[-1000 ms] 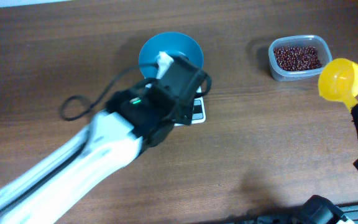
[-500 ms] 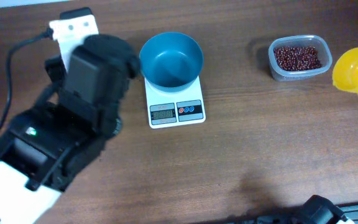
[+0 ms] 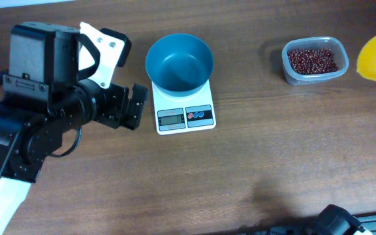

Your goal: Scoop item into bowl and weigh 50g on scale

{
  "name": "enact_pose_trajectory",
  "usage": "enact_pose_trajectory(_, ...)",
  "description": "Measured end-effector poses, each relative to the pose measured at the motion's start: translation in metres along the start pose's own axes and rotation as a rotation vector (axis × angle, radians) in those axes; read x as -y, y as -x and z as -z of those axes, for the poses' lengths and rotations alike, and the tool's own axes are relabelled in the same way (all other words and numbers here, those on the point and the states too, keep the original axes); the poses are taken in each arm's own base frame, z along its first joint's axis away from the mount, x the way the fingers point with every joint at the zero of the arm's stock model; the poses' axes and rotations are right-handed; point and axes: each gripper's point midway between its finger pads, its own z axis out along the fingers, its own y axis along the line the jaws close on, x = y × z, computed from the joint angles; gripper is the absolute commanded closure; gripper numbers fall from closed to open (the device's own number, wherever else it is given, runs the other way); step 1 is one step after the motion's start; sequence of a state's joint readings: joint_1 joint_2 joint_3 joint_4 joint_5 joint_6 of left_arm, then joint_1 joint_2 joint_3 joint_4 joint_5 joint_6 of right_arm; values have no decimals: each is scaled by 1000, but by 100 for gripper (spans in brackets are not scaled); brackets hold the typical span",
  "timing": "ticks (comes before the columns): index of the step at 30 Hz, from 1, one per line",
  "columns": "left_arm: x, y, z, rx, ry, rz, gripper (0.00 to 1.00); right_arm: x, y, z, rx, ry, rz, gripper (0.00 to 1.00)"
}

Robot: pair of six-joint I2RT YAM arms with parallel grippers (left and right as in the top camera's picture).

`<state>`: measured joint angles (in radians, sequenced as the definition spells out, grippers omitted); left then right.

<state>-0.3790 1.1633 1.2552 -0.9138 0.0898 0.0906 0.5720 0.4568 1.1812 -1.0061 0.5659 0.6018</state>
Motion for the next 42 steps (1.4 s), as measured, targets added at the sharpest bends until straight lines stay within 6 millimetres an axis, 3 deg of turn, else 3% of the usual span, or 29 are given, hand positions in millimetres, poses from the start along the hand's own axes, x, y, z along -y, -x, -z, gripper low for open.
enact_pose_trajectory(4, 1, -12, 0, -51, -6, -3, 1, -6, -5, -14, -3, -11, 5, 96)
enact_pose_trajectory(11, 7, -43, 3, -173, -39, -97, 1, -28, -19, -56, -61, -58, 54, 96)
enact_pose_trajectory(22, 24, -42, 4, -159, -148, -178, 1, -67, -38, -113, -115, -45, 74, 96)
enact_pose_trajectory(28, 25, -46, 5, -176, -154, -176, 1, -77, -50, -125, -160, -22, 85, 96)
enact_pose_trajectory(35, 30, -55, 8, -207, -185, -217, 1, -80, -49, -125, -156, -12, 79, 96)
enact_pose_trajectory(42, 30, -51, 7, -188, -186, -235, 1, -81, -50, -125, -162, -6, 79, 96)
